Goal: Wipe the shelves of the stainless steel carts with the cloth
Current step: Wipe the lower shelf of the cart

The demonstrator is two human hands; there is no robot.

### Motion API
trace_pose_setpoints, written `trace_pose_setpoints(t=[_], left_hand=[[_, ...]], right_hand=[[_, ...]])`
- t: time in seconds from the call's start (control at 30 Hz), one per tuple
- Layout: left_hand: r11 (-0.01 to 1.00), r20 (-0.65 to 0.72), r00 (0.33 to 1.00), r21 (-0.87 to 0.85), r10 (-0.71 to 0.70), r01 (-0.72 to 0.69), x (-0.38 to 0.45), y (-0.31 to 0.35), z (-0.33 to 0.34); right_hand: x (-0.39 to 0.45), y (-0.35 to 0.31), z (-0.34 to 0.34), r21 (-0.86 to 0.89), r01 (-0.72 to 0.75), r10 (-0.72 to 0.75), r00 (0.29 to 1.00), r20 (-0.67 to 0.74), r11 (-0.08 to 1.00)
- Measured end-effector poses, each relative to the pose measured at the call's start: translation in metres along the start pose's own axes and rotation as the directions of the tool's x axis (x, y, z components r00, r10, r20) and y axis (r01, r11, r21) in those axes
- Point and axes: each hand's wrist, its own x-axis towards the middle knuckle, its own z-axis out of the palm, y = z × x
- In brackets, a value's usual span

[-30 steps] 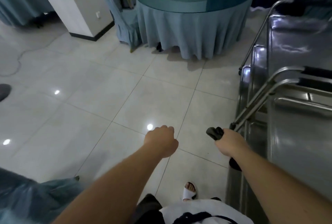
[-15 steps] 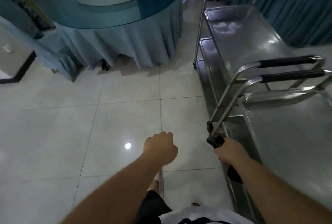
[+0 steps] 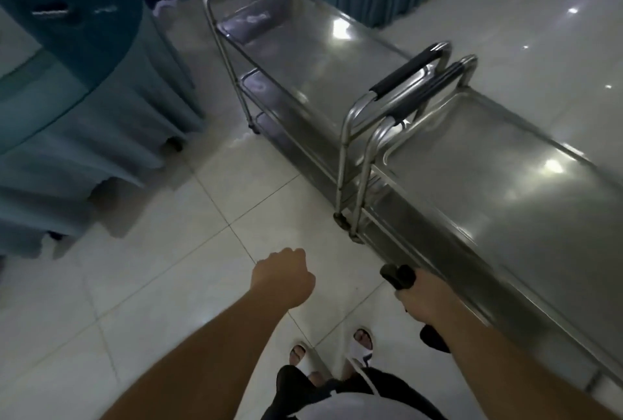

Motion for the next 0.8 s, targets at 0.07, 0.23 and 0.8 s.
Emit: trace_pose_setpoints(t=[0.07,0.23,0.8], left_hand=[[0.999,0.009,1.000,0.032,0.029,-0.029,0.008,0.009,-0.011],[0.990,0.018,0.992,0.068,0.122,-0.122,0.038,0.029,-0.033],[0.906,0.288,0.880,0.078,0.378,-0.415,0.257,0.034,-0.030]], right_hand=[[0.009,0.005,-0.009,0.056,-0.024,0.026,0.999,-0.022,0.998],[0.032,0.002,-0.022,0.151,-0.058,0.071,0.994,-0.081,0.987],[0.134,-0.031,0.043,0.320,-0.257,0.321,0.933,-0.166,0.912]])
